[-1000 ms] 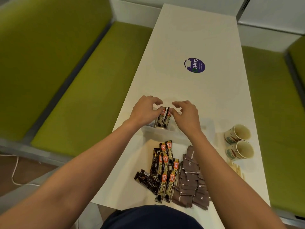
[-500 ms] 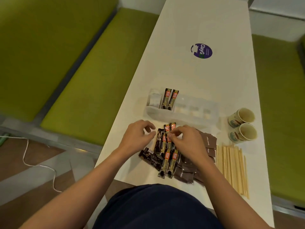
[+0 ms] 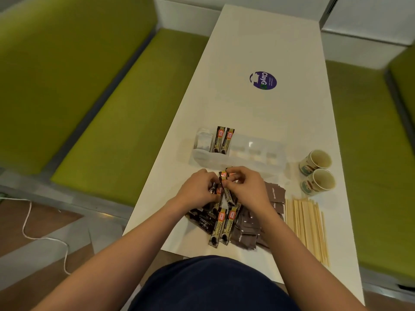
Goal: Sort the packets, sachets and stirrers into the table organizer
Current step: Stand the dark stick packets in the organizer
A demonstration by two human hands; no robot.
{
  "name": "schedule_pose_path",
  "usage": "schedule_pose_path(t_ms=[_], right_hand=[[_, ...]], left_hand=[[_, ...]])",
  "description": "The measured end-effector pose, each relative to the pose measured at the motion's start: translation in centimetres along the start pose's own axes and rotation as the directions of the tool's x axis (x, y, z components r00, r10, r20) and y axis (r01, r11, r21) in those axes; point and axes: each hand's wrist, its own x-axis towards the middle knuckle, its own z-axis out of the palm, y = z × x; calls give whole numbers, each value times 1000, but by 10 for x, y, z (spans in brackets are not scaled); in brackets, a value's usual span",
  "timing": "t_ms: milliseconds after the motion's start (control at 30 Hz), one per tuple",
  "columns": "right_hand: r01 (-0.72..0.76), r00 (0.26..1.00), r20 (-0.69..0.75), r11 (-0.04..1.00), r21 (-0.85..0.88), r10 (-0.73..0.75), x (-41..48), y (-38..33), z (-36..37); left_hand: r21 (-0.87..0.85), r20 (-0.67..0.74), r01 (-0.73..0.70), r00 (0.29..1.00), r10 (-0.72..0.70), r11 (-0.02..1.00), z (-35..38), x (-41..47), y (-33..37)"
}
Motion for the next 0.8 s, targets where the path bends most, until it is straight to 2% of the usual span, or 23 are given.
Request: schedule_pose_path(t_ms=[133,233,333,467,533,633,800], right_hand=[[54,997,-56,988,143,-46,0,-3,-15],[94,992,-107,970,224,-71,0,-12,-32],[133,981,-176,946,295,-83,2,-21,-47],[163,966,-249,919,360,-74,10,-28,-57],[176,963,-254,917,358,-86,15,-30,-58],[199,959,-260,921,335,-112,25,-32,-59],[241,944,-283,939,245,-169,46,-37,-57]], left_hand=[[-169,-33,2,999,-8,986,-8,-1,1],[-366,-60,27,997,-53,930,-25,-5,7],[-482,-152,-29,987,-51,876,-55,-2,19],[-400,-355,-144,935,-9,905,-95,26,31],[-327,-395,-176,918,35,928,-108,45,37],[-215,-390,-184,916,88,959,-113,73,39],[-33,-297,-67,953,54,997,-96,106,22]])
